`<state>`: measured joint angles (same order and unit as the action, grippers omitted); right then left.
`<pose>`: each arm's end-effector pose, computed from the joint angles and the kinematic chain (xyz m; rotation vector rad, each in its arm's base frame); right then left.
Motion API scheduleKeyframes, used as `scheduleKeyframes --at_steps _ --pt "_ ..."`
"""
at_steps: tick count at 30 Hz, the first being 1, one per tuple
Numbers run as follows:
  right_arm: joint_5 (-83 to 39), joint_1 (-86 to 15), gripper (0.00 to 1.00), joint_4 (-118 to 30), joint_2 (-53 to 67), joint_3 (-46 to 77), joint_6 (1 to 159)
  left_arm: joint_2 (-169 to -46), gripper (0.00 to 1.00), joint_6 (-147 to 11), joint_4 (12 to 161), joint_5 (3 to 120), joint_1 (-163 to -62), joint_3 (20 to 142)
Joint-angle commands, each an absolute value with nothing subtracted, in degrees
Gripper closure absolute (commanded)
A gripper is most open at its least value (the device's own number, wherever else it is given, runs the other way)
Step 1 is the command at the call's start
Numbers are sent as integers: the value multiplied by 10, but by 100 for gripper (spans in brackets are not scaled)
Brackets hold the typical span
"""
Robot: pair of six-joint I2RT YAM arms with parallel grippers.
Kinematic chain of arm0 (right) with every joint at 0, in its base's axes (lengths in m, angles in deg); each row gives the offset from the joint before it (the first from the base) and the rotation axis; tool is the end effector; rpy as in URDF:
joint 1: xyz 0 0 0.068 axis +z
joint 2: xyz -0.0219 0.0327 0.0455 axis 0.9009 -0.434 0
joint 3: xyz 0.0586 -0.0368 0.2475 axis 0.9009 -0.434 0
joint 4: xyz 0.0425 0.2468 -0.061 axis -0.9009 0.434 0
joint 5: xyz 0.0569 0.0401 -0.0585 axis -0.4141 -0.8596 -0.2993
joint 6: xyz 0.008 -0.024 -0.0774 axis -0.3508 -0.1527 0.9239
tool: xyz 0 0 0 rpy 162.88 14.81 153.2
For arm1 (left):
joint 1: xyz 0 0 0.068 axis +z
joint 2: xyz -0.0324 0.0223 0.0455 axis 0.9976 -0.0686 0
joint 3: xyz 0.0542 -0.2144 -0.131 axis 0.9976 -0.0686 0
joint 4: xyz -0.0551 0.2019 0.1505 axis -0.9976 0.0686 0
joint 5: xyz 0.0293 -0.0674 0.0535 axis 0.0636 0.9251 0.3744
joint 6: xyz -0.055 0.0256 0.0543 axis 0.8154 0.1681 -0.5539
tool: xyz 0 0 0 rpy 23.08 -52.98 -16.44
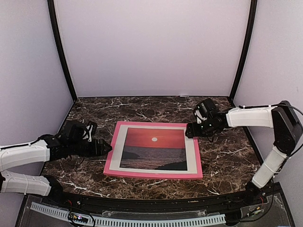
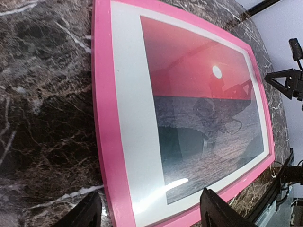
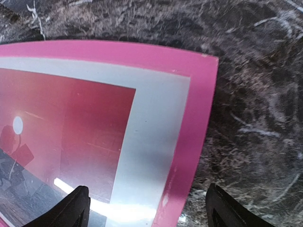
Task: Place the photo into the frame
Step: Rotate the photo frame at the center of the board, then reset both arms
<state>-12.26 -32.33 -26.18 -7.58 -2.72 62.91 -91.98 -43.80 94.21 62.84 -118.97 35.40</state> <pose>0.2987 0.1832 0.1359 -0.1715 2.5865 0.3176 0.1975 -0.1417 0.1559 0.0316 2.3722 -0.8049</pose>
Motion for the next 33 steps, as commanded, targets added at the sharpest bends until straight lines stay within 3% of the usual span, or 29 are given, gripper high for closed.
scheduleKeyframes --at_steps 1,6,9,16,33 --pt "-67 -319 13 -251 4 -17 660 -866 24 -472 999 534 -1192 389" --pt "-39 -319 8 -243 70 -23 684 -833 16 -531 1014 424 -1192 440" --pt "-18 -319 5 -239 106 -21 696 -833 4 -559 1031 374 -1192 475" --pt "24 -319 1 -225 189 -15 730 -842 1 -620 1050 289 -1185 557" --pt "74 -322 1 -233 364 -101 744 -803 1 -670 1018 396 -1084 547"
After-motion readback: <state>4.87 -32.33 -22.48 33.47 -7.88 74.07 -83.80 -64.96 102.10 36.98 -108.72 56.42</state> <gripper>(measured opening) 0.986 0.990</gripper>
